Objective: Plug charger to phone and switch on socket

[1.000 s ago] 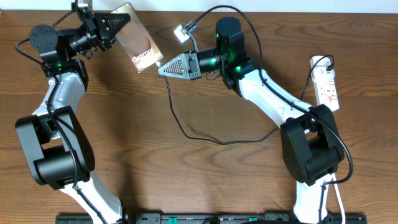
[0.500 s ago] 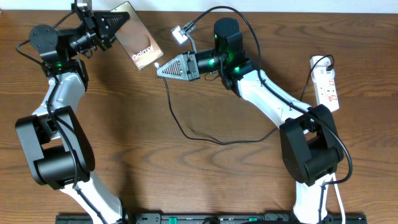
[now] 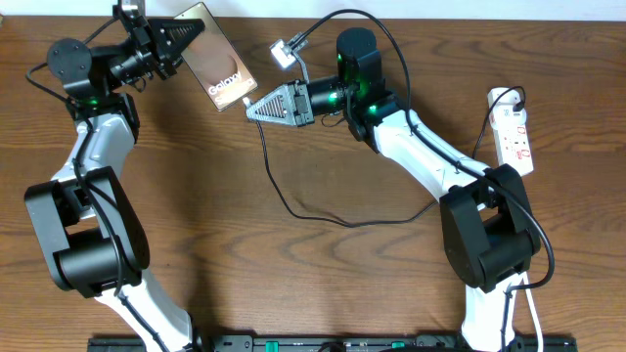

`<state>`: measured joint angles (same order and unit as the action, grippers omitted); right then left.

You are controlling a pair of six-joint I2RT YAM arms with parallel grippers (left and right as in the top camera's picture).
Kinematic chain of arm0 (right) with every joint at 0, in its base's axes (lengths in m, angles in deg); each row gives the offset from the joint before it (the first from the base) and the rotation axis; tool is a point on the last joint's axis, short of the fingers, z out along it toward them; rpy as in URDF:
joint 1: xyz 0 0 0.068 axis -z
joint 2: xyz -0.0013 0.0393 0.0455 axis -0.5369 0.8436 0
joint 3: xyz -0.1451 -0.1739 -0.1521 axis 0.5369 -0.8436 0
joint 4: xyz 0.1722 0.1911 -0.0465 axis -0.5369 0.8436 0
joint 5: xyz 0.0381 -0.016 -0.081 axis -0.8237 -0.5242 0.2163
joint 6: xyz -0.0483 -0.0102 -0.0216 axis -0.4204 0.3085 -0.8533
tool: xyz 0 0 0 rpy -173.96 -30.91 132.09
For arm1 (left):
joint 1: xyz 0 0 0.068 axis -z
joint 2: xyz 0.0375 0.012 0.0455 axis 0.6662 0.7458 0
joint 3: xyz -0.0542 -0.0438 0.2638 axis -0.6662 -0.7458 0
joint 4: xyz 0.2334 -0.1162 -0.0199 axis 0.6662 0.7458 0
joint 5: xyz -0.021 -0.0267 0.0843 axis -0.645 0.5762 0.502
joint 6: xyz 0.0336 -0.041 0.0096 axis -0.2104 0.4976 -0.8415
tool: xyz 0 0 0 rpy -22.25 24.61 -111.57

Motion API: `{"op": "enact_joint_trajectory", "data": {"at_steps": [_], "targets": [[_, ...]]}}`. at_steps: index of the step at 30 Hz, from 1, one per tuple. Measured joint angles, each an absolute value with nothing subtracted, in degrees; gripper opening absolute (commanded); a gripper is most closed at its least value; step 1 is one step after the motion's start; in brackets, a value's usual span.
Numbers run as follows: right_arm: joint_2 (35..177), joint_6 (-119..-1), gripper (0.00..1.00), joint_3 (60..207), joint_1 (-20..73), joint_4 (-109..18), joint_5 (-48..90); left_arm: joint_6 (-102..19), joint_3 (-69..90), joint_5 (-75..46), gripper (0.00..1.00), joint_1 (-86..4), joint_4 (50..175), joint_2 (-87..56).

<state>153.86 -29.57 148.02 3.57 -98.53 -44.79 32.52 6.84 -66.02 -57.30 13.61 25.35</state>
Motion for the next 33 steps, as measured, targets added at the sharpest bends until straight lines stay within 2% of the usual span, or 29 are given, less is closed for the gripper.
{"op": "enact_joint_trajectory", "data": {"at_steps": [33], "targets": [[153.86, -29.57, 0.01, 148.02, 3.57, -98.49, -46.14, 31.65, 6.84, -65.84, 0.08, -55.88, 13.61, 25.35]]}}
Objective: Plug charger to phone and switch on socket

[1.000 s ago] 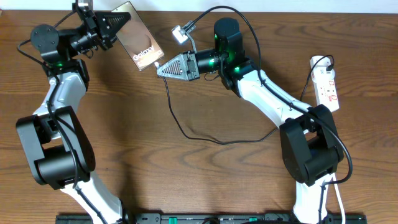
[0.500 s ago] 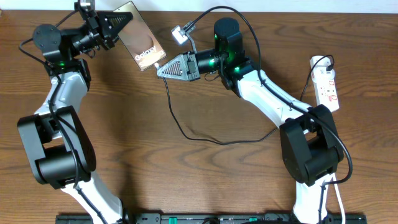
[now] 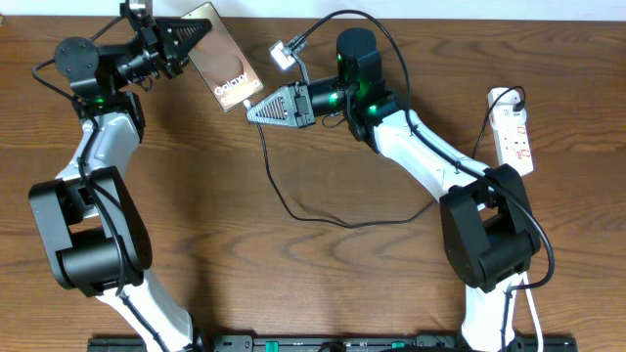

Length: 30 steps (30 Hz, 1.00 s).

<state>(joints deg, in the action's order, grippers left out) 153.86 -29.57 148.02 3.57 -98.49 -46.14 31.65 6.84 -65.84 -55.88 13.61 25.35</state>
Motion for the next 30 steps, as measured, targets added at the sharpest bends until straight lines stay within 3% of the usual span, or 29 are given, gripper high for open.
{"op": "enact_joint_trajectory", "data": {"at_steps": [30], "targets": [[153.86, -23.30, 0.01, 148.02, 3.39, -98.29, -47.02, 31.43, 6.84, -67.99, 0.08, -55.68, 11.47, 25.35]]}}
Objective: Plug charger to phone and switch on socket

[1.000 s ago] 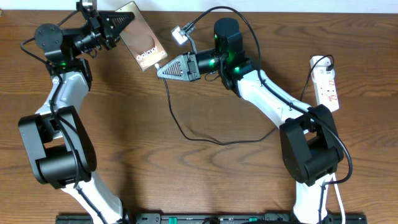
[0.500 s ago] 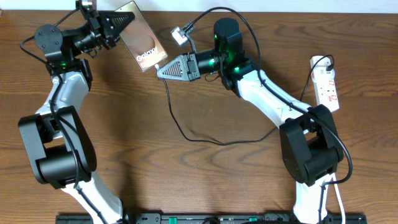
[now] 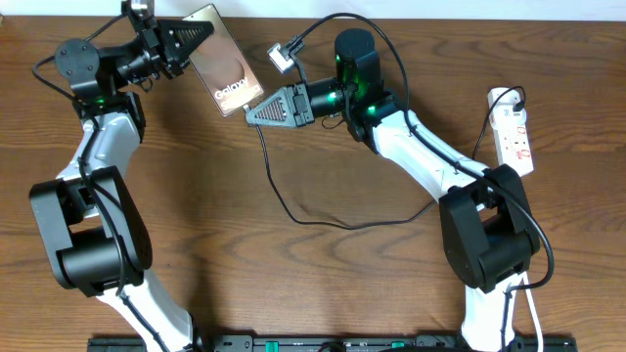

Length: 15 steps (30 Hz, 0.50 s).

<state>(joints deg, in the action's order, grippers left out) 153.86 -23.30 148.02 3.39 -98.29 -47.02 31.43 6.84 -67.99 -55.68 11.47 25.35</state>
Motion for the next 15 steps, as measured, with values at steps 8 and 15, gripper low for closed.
{"op": "enact_joint_trajectory", "data": {"at_steps": [8, 15], "targets": [[153.86, -23.27, 0.01, 148.02, 3.39, -98.21, -47.61, 31.43, 6.84, -68.80, 0.07, -55.57, 11.47, 25.35], [153.86, -23.08, 0.01, 148.00, 3.39, -98.97, -48.09, 31.47, 6.84, -69.12, 0.08, -55.57, 11.47, 25.35]]}}
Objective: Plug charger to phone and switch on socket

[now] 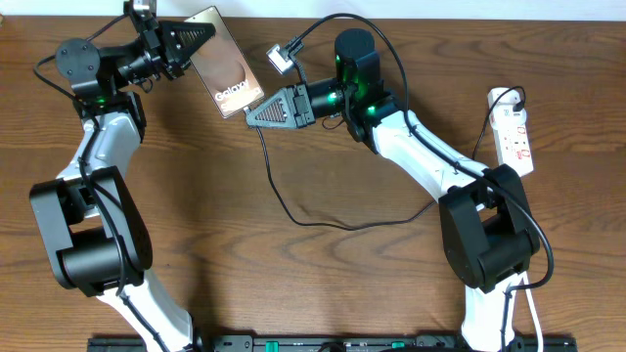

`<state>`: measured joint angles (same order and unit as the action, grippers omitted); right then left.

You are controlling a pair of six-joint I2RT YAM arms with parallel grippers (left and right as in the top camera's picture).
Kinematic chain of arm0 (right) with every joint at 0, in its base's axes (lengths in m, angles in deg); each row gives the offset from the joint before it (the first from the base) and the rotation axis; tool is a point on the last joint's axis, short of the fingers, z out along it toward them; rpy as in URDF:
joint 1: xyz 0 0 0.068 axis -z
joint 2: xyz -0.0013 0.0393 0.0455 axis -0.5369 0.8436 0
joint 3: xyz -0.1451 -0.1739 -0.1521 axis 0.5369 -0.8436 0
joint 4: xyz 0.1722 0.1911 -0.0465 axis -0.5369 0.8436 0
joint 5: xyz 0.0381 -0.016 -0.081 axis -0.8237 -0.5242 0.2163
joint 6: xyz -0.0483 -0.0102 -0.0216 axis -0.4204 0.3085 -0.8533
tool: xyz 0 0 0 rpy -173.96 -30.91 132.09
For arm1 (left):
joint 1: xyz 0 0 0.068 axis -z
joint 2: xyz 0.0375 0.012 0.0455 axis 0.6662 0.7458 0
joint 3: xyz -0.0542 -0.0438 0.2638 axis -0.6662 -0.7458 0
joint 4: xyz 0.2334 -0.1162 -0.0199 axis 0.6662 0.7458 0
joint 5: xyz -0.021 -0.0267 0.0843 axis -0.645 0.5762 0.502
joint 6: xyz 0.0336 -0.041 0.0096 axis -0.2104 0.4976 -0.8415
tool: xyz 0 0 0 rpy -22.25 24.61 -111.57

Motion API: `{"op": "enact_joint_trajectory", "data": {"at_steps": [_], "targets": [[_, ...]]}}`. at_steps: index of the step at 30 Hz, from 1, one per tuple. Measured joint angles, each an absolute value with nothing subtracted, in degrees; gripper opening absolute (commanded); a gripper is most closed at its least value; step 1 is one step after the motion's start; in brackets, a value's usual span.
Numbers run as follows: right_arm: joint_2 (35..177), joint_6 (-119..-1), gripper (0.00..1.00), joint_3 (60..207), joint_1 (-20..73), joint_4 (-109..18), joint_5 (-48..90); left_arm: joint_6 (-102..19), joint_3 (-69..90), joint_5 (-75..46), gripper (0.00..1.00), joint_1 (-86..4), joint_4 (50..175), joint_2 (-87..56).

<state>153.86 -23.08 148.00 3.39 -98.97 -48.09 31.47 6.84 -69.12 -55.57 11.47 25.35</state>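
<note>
A phone [227, 65] with a brown-gold screen reading "Galaxy" lies tilted at the table's far left-centre. My left gripper [202, 32] is shut on the phone's upper left end. My right gripper [250, 113] points left, its tip at the phone's lower right end, shut on the black charger cable [293, 200]; the plug itself is hidden at the fingertips. The cable loops down across the table and back up to the white socket strip [514, 132] at the right edge.
A small white and grey adapter block [282, 56] with a dark cable sits behind the right gripper. Both arm bases stand along the table's near edge.
The phone and the right gripper's tip stand slightly closer together; otherwise nothing has visibly changed.
At the oldest moment my left gripper held the phone at the far left, my right gripper's tip a little short of its lower end. Then the phone stood slightly further right. Now the gripper tip meets the phone's lower right end.
</note>
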Motion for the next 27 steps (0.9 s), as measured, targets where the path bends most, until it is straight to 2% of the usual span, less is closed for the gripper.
{"op": "enact_joint_trajectory", "data": {"at_steps": [17, 18, 20, 21, 22, 27], "targets": [[153.86, -22.90, 0.01, 148.00, 3.39, -99.06, -48.07, 31.47, 6.84, -69.28, 0.07, -55.57, 11.49, 25.35], [153.86, -22.90, 0.08, 148.00, 3.39, -99.06, -48.07, 31.47, 6.84, -69.28, 0.07, -55.57, 11.47, 25.35], [153.86, -22.97, 0.36, 148.00, 3.39, -99.28, -47.48, 31.41, 6.84, -69.60, 0.07, -55.57, 11.47, 25.35], [153.86, -22.77, 0.65, 147.98, 3.39, -99.49, -47.15, 31.30, 6.86, -70.04, 0.07, -55.55, 11.45, 25.35], [153.86, -22.70, 0.99, 148.00, 3.39, -100.06, -45.77, 31.32, 6.86, -71.37, 0.07, -55.49, 11.49, 25.35], [153.86, -22.49, 0.99, 148.02, 3.41, -100.13, -44.20, 31.27, 6.86, -74.83, 0.08, -54.26, 11.43, 25.35]]}}
